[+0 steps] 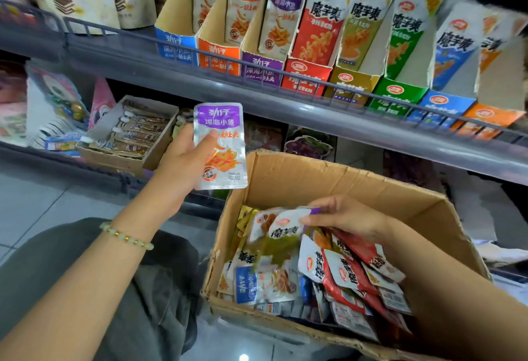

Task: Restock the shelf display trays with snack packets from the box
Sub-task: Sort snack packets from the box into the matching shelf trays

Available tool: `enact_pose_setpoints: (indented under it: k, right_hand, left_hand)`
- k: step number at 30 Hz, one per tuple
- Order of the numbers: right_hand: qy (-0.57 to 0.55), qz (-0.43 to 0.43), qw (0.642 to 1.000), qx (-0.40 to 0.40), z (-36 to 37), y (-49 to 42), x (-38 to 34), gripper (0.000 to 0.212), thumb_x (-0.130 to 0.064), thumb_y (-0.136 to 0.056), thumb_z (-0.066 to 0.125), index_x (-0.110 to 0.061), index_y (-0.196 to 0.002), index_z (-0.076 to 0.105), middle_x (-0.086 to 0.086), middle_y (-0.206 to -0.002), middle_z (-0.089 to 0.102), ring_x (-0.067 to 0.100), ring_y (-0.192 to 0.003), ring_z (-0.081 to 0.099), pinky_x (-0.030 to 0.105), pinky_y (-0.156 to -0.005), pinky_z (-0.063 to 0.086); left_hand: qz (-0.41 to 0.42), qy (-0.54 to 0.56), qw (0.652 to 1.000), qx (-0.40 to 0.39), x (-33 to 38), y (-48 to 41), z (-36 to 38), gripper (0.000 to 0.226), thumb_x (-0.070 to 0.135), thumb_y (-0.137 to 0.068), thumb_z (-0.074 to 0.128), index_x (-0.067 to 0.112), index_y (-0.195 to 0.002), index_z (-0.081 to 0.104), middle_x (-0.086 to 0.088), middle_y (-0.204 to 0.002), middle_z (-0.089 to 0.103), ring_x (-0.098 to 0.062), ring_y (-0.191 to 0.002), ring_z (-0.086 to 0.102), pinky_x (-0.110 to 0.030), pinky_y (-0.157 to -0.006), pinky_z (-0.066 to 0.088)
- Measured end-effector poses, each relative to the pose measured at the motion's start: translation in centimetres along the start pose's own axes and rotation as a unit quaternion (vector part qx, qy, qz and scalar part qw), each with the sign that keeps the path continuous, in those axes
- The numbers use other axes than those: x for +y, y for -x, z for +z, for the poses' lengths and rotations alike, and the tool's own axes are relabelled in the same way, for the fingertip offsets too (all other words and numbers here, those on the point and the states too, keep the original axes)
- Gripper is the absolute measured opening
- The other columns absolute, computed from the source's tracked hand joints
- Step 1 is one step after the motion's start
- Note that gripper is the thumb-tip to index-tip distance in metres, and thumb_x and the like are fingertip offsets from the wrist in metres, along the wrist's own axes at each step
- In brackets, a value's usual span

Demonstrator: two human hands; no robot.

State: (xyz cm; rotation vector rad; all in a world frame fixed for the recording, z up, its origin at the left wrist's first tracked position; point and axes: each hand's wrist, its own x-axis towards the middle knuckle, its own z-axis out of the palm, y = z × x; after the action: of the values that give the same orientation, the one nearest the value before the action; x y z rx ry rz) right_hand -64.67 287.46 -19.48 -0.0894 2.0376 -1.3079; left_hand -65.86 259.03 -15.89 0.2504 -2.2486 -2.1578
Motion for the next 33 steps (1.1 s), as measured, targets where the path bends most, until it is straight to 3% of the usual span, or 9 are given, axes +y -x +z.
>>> enact_pose_setpoints:
  k: [5,10,12,15,19,22,24,27,33]
  right_hand:
    - [-0.046,-0.046,0.989,0.129,-2.6,3.1,-2.8,0.022,-0.031,-0.088,0.059,-0.016,-0.095,0.074,0.008,-0.094,0.076,0.011,-0.078,0.07,0.017,-0.072,0.055]
    - [-0.011,-0.118,0.978,0.169,-3.4,5.8,-6.3,0.018,-0.027,-0.093,0.054,-0.018,-0.089,0.069,-0.003,-0.08,0.076,0.008,-0.071,0.07,0.013,-0.063,0.052]
    - [0.024,-0.157,0.971,0.178,-2.6,6.2,-7.6,0.015,-0.021,-0.094,0.055,-0.018,-0.086,0.068,-0.008,-0.073,0.074,0.004,-0.067,0.069,0.011,-0.059,0.049]
    - [0.063,-0.214,0.947,0.23,-1.3,5.6,-8.8,0.013,-0.021,-0.09,0.063,-0.011,-0.087,0.071,-0.002,-0.077,0.075,0.01,-0.069,0.07,0.02,-0.061,0.054]
    - [0.075,-0.258,0.91,0.315,-0.3,4.3,-9.0,0.007,-0.024,-0.082,0.073,-0.022,-0.079,0.067,-0.002,-0.078,0.071,0.007,-0.068,0.065,0.021,-0.062,0.051]
    - [0.133,-0.282,0.873,0.375,-0.5,3.8,-8.9,0.027,-0.031,-0.078,0.076,-0.026,-0.099,0.059,-0.005,-0.102,0.061,0.005,-0.09,0.06,0.018,-0.073,0.051]
    - [0.104,-0.258,0.898,0.34,-0.9,4.2,-9.5,0.041,-0.03,-0.079,0.075,-0.023,-0.115,0.056,-0.009,-0.111,0.059,0.001,-0.099,0.059,0.012,-0.076,0.05]
    - [0.027,-0.224,0.943,0.247,-1.4,4.7,-10.0,0.024,-0.022,-0.082,0.073,-0.014,-0.102,0.062,-0.004,-0.092,0.072,0.007,-0.082,0.07,0.018,-0.068,0.053]
    - [-0.029,-0.238,0.926,0.292,-1.7,4.6,-11.4,0.018,-0.02,-0.084,0.07,-0.007,-0.094,0.062,0.0,-0.08,0.074,0.013,-0.071,0.07,0.027,-0.063,0.056]
  left_hand:
    - [0.007,-0.015,1.0,-0.012,0.7,0.0,0.8,0.029,0.028,-0.095,0.056,0.027,-0.123,0.054,0.004,-0.113,0.067,-0.015,-0.098,0.066,-0.038,-0.084,0.054]
    - [0.034,-0.031,0.994,-0.096,2.1,0.7,2.9,0.014,0.026,-0.098,0.049,0.03,-0.109,0.056,0.012,-0.096,0.07,0.0,-0.078,0.068,-0.019,-0.066,0.054]
    - [0.015,-0.02,0.987,-0.161,2.6,1.4,4.4,0.017,0.036,-0.096,0.048,0.032,-0.109,0.058,0.014,-0.099,0.071,0.003,-0.083,0.068,-0.016,-0.073,0.054]
    - [0.031,-0.049,0.96,-0.272,2.7,2.1,6.5,0.05,0.05,-0.084,0.063,0.027,-0.127,0.054,0.008,-0.121,0.066,-0.009,-0.108,0.063,-0.029,-0.095,0.05]
    - [0.091,-0.145,0.946,-0.275,2.9,2.4,8.1,0.045,0.044,-0.076,0.07,0.032,-0.114,0.052,0.009,-0.107,0.068,-0.009,-0.097,0.067,-0.043,-0.086,0.055]
    - [0.107,-0.14,0.943,-0.283,3.2,2.3,8.3,0.035,0.034,-0.086,0.067,0.029,-0.116,0.049,0.009,-0.106,0.068,-0.004,-0.095,0.066,-0.041,-0.087,0.054]
    - [0.122,-0.136,0.938,-0.295,3.5,2.3,8.2,0.031,0.032,-0.087,0.066,0.034,-0.113,0.049,0.011,-0.106,0.069,-0.003,-0.095,0.066,-0.038,-0.086,0.055]
    - [0.134,-0.145,0.935,-0.293,3.9,2.2,8.0,0.029,0.035,-0.087,0.065,0.034,-0.111,0.049,0.012,-0.103,0.069,-0.002,-0.09,0.067,-0.034,-0.081,0.057]
    - [0.142,-0.102,0.951,-0.256,4.6,1.4,7.7,0.031,0.034,-0.081,0.07,0.016,-0.105,0.062,0.003,-0.096,0.073,-0.009,-0.084,0.07,-0.033,-0.075,0.059]
